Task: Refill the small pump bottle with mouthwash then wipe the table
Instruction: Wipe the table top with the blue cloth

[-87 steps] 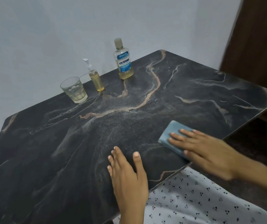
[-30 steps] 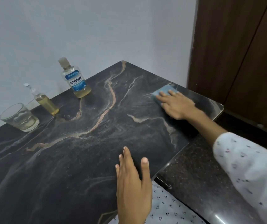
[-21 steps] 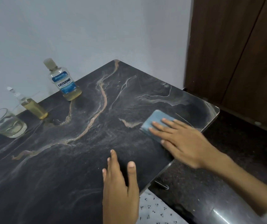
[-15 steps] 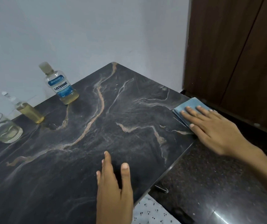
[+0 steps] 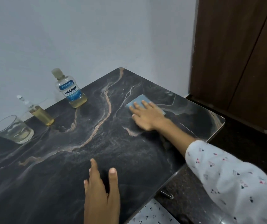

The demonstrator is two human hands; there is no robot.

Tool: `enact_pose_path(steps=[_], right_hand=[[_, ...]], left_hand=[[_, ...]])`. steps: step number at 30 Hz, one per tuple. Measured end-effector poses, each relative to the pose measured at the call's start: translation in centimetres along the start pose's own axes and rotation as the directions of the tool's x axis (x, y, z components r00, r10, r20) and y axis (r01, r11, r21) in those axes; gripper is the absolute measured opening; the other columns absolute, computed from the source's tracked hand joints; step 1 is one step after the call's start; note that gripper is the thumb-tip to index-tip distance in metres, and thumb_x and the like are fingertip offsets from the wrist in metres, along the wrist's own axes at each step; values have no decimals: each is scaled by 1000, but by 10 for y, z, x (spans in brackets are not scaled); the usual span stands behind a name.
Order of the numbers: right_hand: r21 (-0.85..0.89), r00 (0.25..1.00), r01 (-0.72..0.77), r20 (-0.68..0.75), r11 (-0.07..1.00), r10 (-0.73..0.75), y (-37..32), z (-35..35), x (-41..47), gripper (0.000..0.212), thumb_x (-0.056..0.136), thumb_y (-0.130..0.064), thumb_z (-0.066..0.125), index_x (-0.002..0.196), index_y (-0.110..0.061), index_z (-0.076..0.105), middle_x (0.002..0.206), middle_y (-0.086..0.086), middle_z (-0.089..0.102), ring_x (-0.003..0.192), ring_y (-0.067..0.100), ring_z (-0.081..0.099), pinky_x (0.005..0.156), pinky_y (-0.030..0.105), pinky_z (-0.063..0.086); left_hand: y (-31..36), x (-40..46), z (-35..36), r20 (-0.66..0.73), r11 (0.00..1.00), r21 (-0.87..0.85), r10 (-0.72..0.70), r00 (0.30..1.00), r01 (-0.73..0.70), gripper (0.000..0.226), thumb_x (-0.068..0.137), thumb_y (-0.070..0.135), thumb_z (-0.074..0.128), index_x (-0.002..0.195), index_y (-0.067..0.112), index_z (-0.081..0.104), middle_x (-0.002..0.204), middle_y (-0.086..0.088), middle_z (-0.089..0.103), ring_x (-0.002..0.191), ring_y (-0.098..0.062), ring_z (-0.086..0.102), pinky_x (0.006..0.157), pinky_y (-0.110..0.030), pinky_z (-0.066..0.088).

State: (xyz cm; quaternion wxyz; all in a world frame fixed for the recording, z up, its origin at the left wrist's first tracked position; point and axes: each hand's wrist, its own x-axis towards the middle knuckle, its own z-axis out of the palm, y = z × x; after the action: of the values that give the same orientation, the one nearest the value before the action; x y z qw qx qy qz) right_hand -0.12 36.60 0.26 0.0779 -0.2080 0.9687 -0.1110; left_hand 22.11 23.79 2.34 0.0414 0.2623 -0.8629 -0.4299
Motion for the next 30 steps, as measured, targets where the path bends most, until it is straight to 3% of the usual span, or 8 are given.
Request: enact_pose_path(steps=[6,9,13,15,17,20,23,30], right_hand=[[57,919,394,-15,917,-394,-63,27,-88,50,102,-35,22,152,-28,16,159,-7,11,146,16,4,117,32,0],[21,936,349,-50,937,-347,-44,27,-130,52,100,-46,17,151,-36,12,157,-16,7,146,9,5,112,29,9],[-165,978,203,-13,965,-208,-16,17,-136,78,80,-64,-22,150,-36,-5,156,-18,-4,146,8,3,109,29,13],[-282,994,94,-18,955,-103,-4,13,-115,94,68,-64,-38,151,-30,-8,158,-12,-4,147,15,1,114,34,5],[-310,999,1,-34,951,-12,4,12,-81,91,75,-65,-28,152,-21,-7,159,-4,-3,147,22,-3,115,40,-8],[-221,998,-56,-17,974,54,-5,13,-21,72,96,-53,6,152,-8,1,159,11,1,146,27,-1,116,40,-4],[-134,999,-45,21,990,48,-46,18,20,69,100,-50,12,151,-6,1,159,13,-3,146,29,-4,116,40,-3],[-116,954,295,81,948,-287,-170,50,-2,63,101,-46,11,152,-11,-2,160,6,-3,146,28,-6,117,39,-5]], left_hand=[[-14,5,-17,-59,999,-9,-42,997,42,84,76,63,28,150,33,2,157,12,13,145,-18,-4,116,-36,6],[-25,8,-28,-82,997,-20,-80,993,79,84,76,63,27,150,33,0,158,12,11,145,-19,-5,116,-38,7],[-41,14,-42,-111,990,-34,-139,984,136,81,80,62,27,150,33,-3,158,9,8,145,-21,-8,117,-42,7],[-49,16,-48,-126,986,-38,-168,978,165,76,86,59,29,150,32,-4,159,8,7,145,-22,-9,117,-43,6],[-57,17,-55,-150,983,-39,-185,971,181,73,89,57,30,150,32,-4,159,7,7,145,-23,-10,116,-44,7],[-65,18,-64,-169,978,-57,-206,964,199,73,91,57,30,150,31,-3,159,6,7,145,-24,-9,116,-46,9],[-69,17,-72,-177,977,-62,-212,961,205,73,90,58,29,150,31,-3,159,6,6,145,-25,-9,116,-47,10],[-82,11,-89,-226,972,-76,-233,946,222,72,92,58,28,151,30,-2,159,4,6,146,-27,-7,116,-48,9]])
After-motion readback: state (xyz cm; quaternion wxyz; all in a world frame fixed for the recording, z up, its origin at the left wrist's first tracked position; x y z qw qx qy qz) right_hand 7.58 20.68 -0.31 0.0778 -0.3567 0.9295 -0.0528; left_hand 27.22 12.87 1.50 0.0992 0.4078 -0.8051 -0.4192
